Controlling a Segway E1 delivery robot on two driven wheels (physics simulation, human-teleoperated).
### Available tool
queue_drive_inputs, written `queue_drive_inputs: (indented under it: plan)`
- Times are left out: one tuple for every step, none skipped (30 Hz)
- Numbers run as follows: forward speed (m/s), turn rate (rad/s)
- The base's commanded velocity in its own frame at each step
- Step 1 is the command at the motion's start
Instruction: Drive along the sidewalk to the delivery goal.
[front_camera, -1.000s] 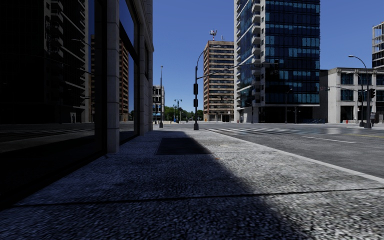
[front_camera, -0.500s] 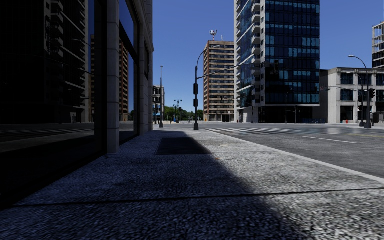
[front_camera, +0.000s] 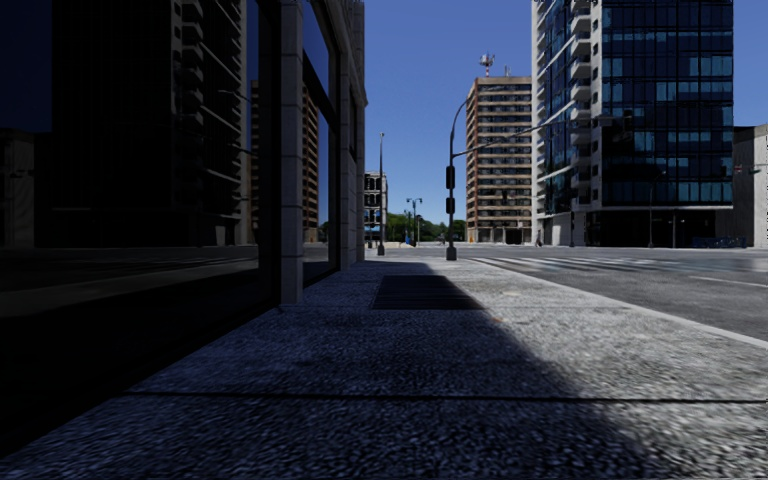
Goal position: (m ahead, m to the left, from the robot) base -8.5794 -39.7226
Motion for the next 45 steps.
queue_drive_inputs:
  plan:
    - [0.36,0.0]
    - [0.67,0.0]
    - [0.67,0.0]
    - [0.87,0.0]
    - [1.24,0.0]
    - [1.52,0.0]
    - [1.78,0.0]
    - [1.78,0.0]
    - [2.0,0.0]
    - [2.0,0.0]
    - [2.0,0.0]
    - [2.0,0.0]
    - [2.0,0.0]
    - [2.0,0.0]
    - [2.0,0.0]
    - [2.0,0.0]
    - [2.0,0.0]
    - [2.0,0.0]
    - [2.0,0.0]
    - [2.0,0.0]
    - [2.0,0.0]
    - [1.97,0.0]
    - [1.96,0.0]
    - [1.96,0.0]
    - [1.96,0.0]
    - [1.96,0.0]
    - [1.96,0.0]
    - [1.96,0.0]
    - [1.96,0.0]
    - [1.96,0.0]
    - [1.96,0.0]
    - [1.96,0.0]
    - [1.96,0.0]
    - [1.96,0.0]
    - [1.96,0.0]
    - [1.96,0.0]
    - [1.96,0.0]
    - [1.96,0.0]
    - [1.96,0.0]
    - [1.96,0.0]
    - [1.95,0.0]
    - [1.95,0.0]
    - [1.94,-0.04]
    - [1.94,-0.04]
    - [1.94,-0.08]
